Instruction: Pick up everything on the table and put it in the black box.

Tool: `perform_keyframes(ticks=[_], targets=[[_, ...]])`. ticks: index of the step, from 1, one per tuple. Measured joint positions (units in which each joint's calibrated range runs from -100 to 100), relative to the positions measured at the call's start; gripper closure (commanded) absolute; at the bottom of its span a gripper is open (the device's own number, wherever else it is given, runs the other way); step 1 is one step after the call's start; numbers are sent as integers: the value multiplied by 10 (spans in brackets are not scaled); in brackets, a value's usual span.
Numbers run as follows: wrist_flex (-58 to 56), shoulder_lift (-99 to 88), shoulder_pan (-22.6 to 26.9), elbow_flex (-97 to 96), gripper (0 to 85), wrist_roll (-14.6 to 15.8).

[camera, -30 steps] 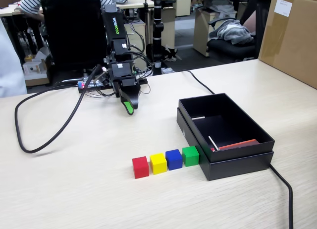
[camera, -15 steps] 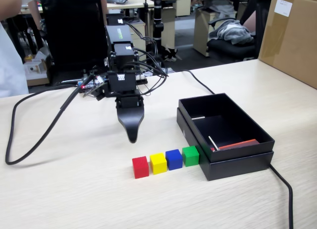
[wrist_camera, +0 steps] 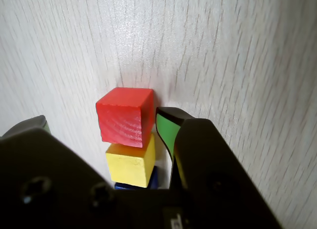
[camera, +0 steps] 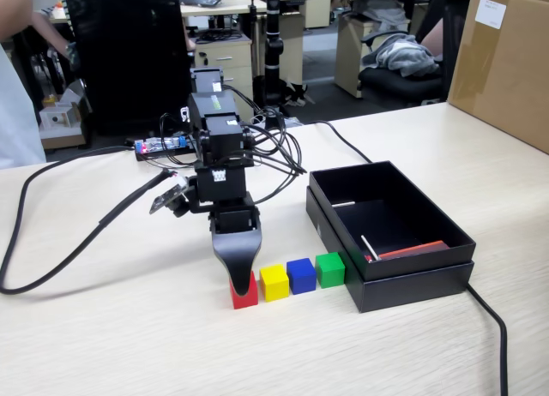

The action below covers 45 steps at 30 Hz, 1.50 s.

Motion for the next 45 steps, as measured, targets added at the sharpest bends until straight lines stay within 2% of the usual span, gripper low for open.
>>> perform_keyframes(ticks=[2,8,11,18,22,26,29,32,36,37,39,43,45], targets=[[-5,38,0,37,505,-1],[-15,76,3,47,759,-4],[-15,76,3,49,817,-4],[-64,31,-7,46,817,0],[-90,-162,-1,-26,817,10],[-94,-357,45,-77,815,18],[-94,-396,95,-92,815,30],[-94,-364,164,-85,814,49],[-94,-268,191,-33,814,64],[-94,-194,204,19,814,72],[-94,-92,212,75,813,78],[-94,-12,220,80,809,82],[-94,44,222,84,751,82]])
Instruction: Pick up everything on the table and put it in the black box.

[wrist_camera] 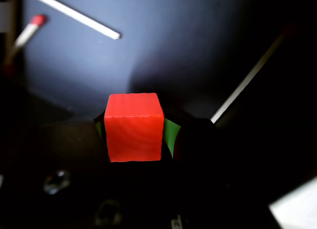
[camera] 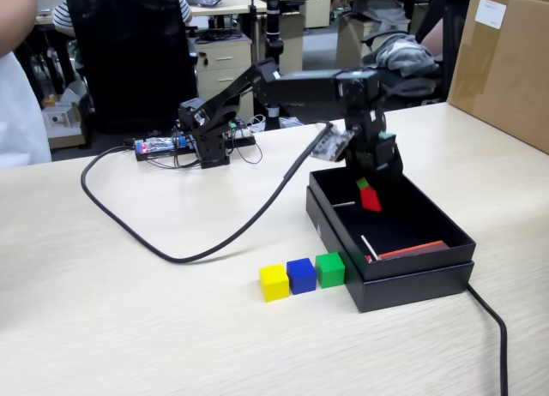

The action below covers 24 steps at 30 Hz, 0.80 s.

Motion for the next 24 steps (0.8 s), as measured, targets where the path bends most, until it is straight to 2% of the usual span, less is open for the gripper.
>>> perform_keyframes(ticks=[4,7,8,12,15,18,20,24], targets=[[0,27,0,1,692,0],[1,32,1,6,464,3],[0,32,0,7,435,6],[-15,-43,-3,-18,436,13],[-16,-210,-38,-21,436,12],[-19,-276,-100,-21,435,-16],[-21,-272,-138,-21,402,-37],[-21,-162,-181,-2,402,-62]])
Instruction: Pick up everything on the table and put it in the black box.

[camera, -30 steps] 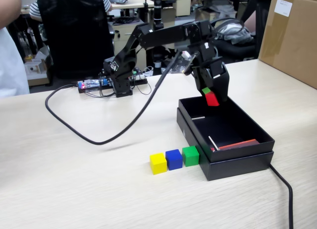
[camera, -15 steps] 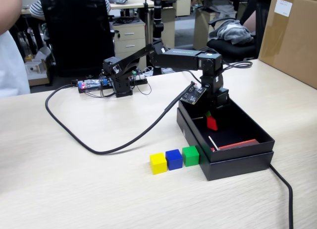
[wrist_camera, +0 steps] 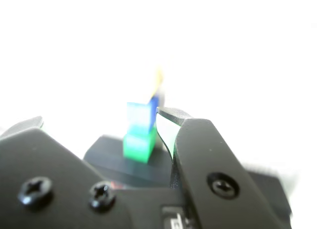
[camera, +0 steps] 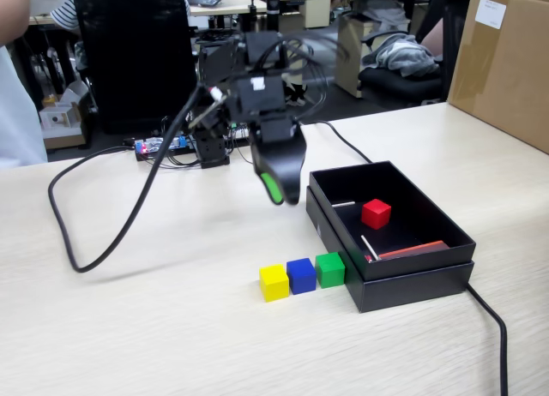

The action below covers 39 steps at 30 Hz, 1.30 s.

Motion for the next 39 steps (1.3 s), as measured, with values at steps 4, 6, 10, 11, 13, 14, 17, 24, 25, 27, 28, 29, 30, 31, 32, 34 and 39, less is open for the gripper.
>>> perform_keyframes(ticks=[4,6,10,11,13,14,17,24,25,27,28,29,30,31,32,34,39], targets=[[0,118,-11,36,402,-10],[0,149,-11,40,402,-11],[0,192,-8,64,404,-11],[0,202,-8,76,404,-11],[0,232,-7,84,408,-11],[0,245,-7,86,424,-11],[0,265,-6,89,481,-11],[0,295,-7,121,676,-11],[0,296,-8,121,717,-10],[0,296,-8,122,762,-10],[0,296,-9,122,762,-10],[0,295,-11,122,762,-9],[0,293,-12,122,762,-9],[0,287,-13,121,762,-8],[0,277,-14,120,762,-7],[-5,225,-14,96,762,-4],[-17,-16,15,50,762,0]])
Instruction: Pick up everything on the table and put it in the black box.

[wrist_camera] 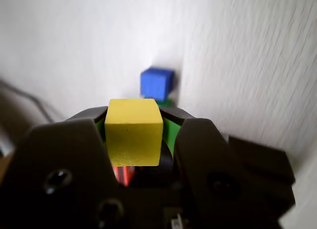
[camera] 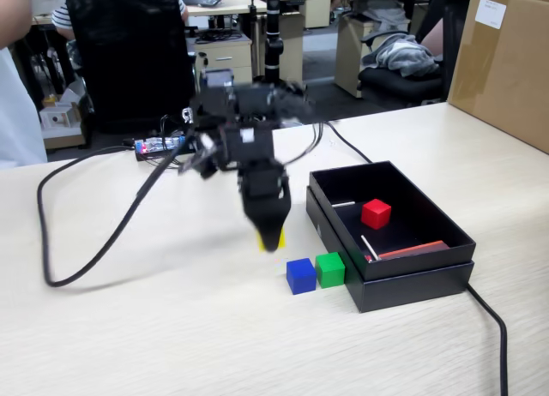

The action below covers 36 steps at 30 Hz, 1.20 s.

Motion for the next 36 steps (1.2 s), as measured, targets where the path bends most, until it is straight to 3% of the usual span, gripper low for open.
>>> perform_keyframes(ticks=[3,8,14,19,29,36], targets=[[-2,-106,49,-12,759,6],[-7,-79,119,-16,755,37],[-7,136,138,-17,754,61],[-6,188,139,16,747,65],[-9,251,137,16,435,70],[-26,168,131,-5,415,70]])
